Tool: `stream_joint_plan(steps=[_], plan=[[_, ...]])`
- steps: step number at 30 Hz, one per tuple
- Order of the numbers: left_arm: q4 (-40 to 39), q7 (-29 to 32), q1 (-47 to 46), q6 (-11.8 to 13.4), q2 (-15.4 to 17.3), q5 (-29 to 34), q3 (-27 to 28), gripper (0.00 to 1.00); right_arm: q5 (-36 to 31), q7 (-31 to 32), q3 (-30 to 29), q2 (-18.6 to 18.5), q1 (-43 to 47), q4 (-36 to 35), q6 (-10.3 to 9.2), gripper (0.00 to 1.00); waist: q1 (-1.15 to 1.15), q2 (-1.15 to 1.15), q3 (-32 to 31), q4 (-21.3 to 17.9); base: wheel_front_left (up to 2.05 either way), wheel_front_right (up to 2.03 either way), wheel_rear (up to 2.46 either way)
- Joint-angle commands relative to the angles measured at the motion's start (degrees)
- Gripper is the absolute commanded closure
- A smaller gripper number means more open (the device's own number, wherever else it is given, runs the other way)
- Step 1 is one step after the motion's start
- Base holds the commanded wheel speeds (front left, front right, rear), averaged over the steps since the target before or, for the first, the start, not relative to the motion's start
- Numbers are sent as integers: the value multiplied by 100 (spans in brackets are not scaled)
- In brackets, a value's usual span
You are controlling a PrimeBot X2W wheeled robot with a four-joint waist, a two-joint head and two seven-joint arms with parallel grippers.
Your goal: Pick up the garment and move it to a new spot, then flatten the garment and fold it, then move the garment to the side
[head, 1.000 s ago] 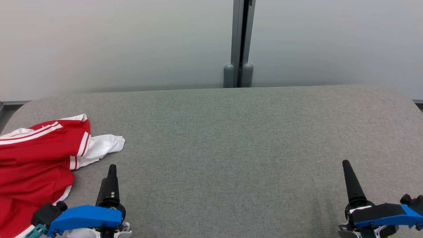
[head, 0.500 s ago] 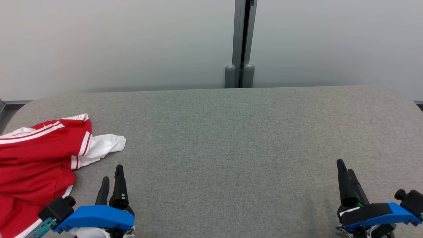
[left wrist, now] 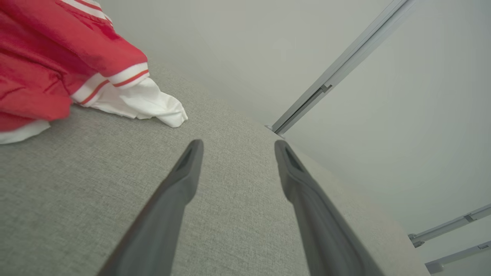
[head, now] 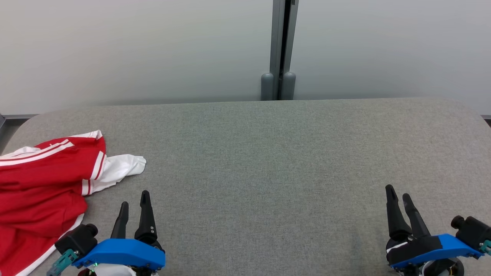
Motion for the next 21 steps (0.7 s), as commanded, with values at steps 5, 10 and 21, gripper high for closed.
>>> stream_joint_plan(steps=[5,10,21], plan=[[-11,-117,-83,70,84,366,-115,0,-414,-120,18,-45,-122,-29,10,0,0,0,0,-4,0,0,0],[-5,-198,-59,116,121,606,-178,0,-703,-196,29,-47,-119,6,10,0,0,0,1,-7,0,0,0],[-7,-345,-17,233,200,1118,-354,0,-1246,-339,85,-51,-102,62,11,0,0,0,-20,19,0,0,0]])
